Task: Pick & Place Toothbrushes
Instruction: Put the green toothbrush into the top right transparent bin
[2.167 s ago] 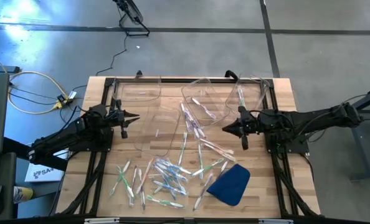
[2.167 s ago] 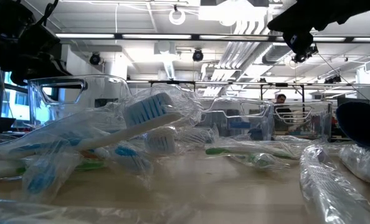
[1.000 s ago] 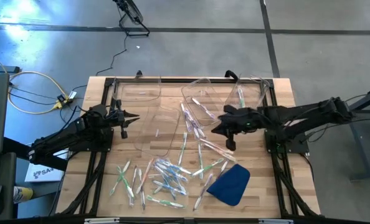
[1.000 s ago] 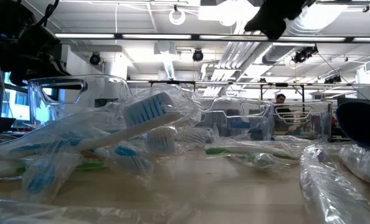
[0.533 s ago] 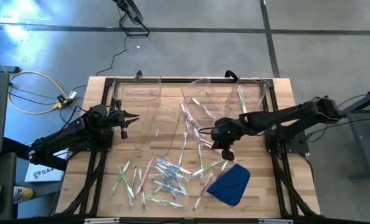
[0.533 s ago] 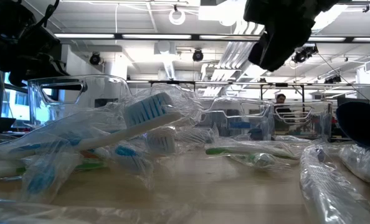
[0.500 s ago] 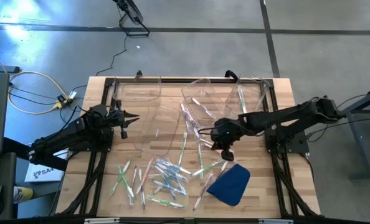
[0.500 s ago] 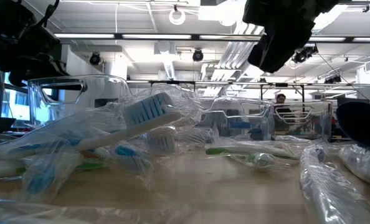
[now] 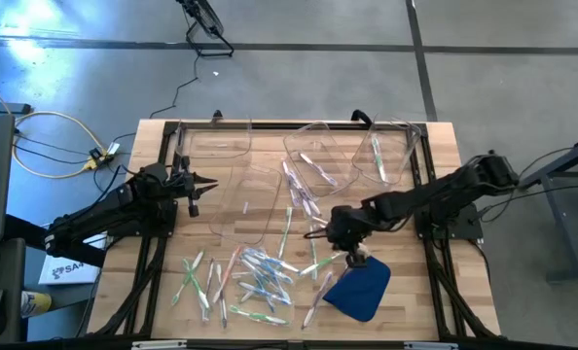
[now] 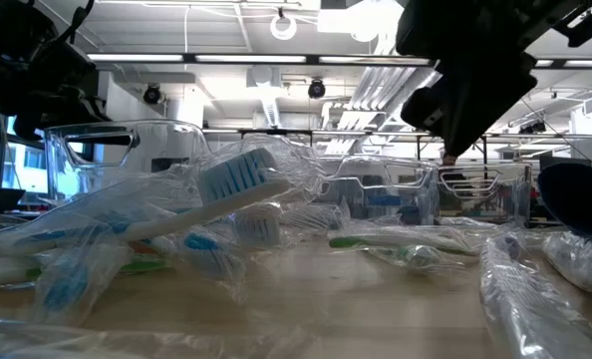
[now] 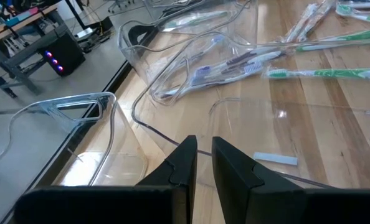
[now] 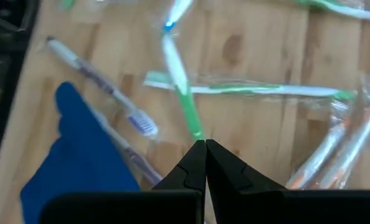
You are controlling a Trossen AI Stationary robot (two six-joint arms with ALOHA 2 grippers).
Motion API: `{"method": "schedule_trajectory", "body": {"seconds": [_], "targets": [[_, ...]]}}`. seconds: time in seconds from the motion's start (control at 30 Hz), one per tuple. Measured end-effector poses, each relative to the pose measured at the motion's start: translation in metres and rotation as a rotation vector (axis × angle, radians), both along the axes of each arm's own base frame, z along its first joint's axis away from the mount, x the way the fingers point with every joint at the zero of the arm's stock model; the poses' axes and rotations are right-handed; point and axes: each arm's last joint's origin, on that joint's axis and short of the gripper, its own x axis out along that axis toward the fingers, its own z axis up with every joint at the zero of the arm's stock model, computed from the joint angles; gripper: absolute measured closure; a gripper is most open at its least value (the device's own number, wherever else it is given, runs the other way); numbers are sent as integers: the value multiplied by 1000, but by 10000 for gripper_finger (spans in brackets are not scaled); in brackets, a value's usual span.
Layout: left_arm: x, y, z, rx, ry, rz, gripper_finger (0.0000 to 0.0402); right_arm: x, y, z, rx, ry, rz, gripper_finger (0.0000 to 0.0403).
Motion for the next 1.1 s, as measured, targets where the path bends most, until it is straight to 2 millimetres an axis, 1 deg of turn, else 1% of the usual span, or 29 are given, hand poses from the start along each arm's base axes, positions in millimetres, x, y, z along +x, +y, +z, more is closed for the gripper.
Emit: {"method": "schedule_trajectory", "body": {"seconds": [0.1, 0.2, 0.37, 0.47, 0.57, 0.63, 0.73, 0.8, 1.03, 1.1], "targets": [[0, 0, 0, 0, 0, 1, 355, 0, 2, -1, -28, -3, -45, 398], [0, 0, 0, 0, 0, 1, 355, 0, 5, -2, -41, -5, -48, 381], [0, 0, 0, -1, 0, 0, 355, 1, 6, -2, -79, -21, -68, 321], [0, 0, 0, 0, 0, 0, 355, 1, 6, -2, -68, -18, -59, 284], [0, 0, 0, -1, 0, 0, 355, 1, 7, -2, -54, -14, -46, 256], [0, 0, 0, 0, 0, 0, 355, 0, 7, -2, -52, -15, -34, 244], [0, 0, 0, -1, 1, 0, 355, 0, 7, -3, -63, -19, -14, 237], [0, 0, 0, -1, 1, 1, 355, -2, 6, -7, -73, -5, -14, 238], [0, 0, 0, -1, 1, 0, 355, -17, 1, -31, -123, 65, -36, 250], [0, 0, 0, -1, 1, 0, 355, -18, 1, -35, -128, 54, -43, 252]]}}
